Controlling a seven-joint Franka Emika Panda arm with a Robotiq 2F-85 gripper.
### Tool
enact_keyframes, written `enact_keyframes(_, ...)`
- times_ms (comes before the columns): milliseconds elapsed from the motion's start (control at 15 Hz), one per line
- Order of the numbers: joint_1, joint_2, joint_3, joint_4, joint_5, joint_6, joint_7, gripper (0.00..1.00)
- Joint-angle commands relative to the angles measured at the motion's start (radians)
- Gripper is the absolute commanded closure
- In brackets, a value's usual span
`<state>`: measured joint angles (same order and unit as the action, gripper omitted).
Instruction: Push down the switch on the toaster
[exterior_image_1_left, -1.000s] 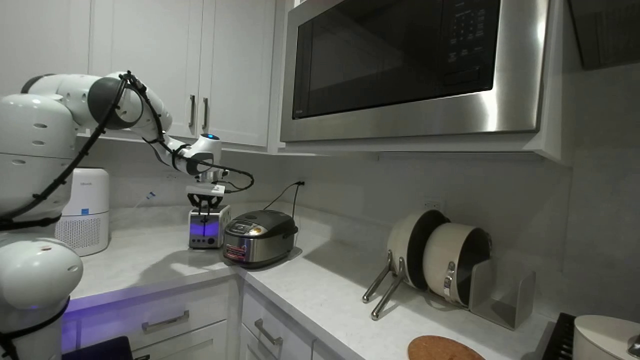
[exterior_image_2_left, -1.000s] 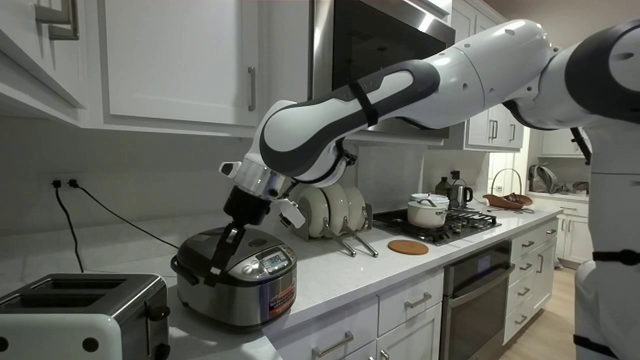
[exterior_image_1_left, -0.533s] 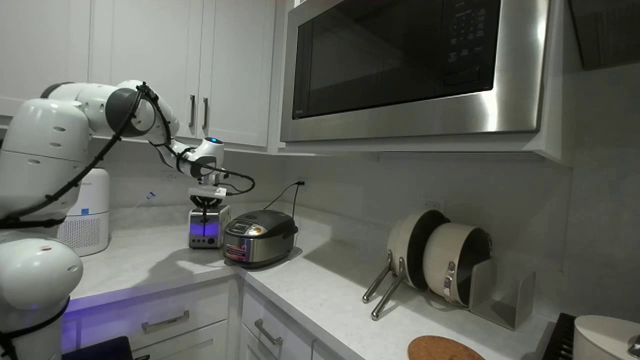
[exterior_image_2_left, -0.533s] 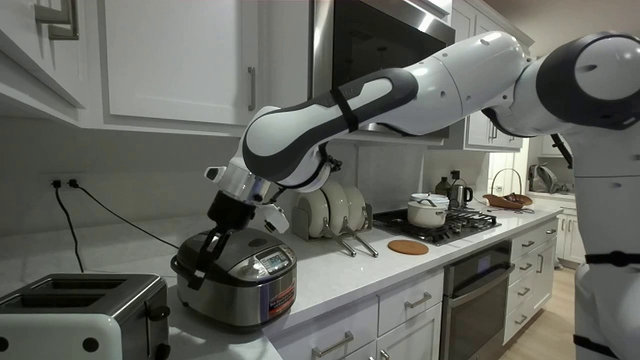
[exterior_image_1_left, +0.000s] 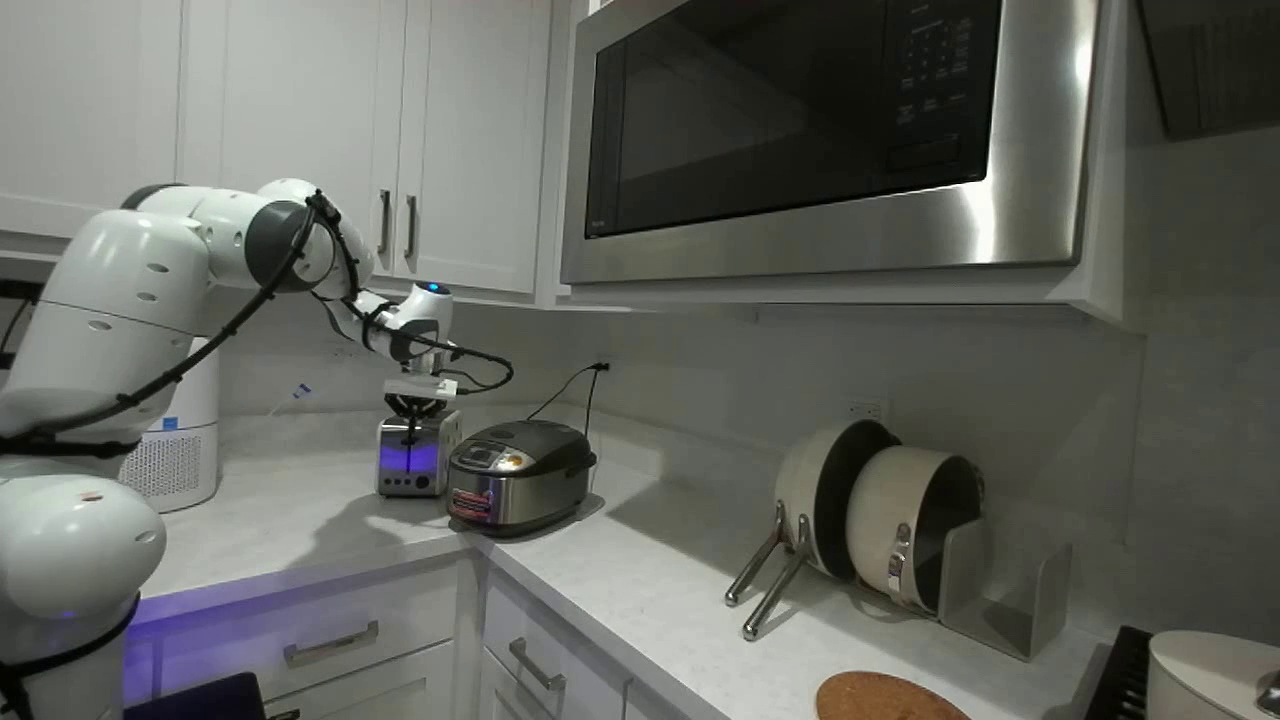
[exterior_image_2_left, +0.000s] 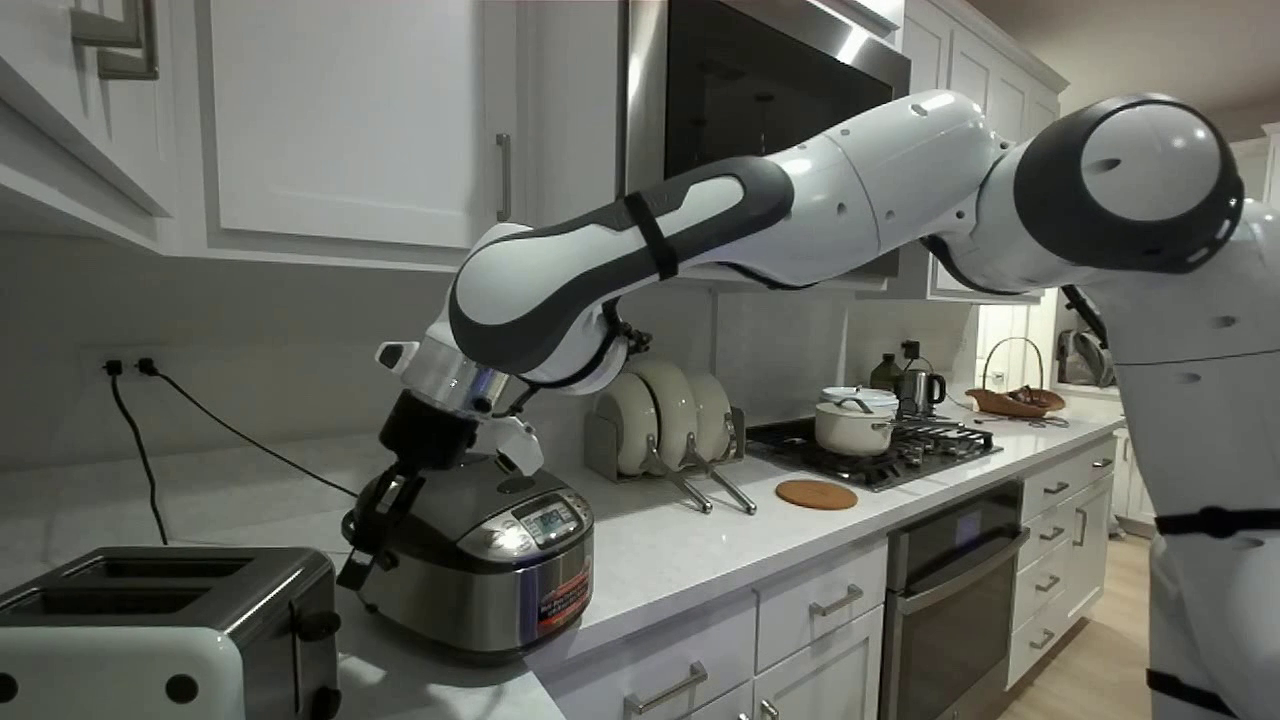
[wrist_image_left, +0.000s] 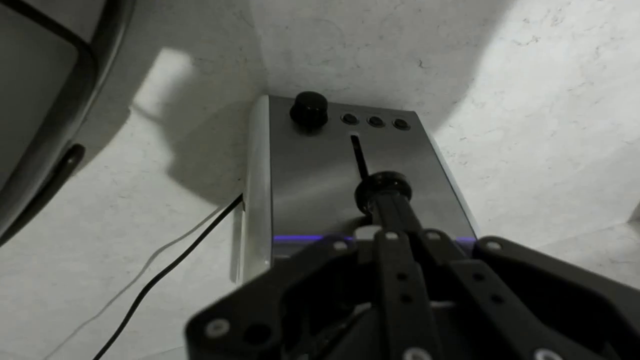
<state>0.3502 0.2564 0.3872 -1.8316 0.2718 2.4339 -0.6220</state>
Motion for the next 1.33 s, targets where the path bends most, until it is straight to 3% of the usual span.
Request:
enact_keyframes(0, -0.006, 0.059, 0.025, 0.068, -0.032, 0.011, -0.006, 1.00)
enact_keyframes(600, -0.007, 0.167, 0.042, 0.171, -0.069, -0.005, -0.002, 1.00)
enact_keyframes(1267, -0.009, 0.189, 0.038, 0.201, -0.080, -0.054, 0.024, 1.00)
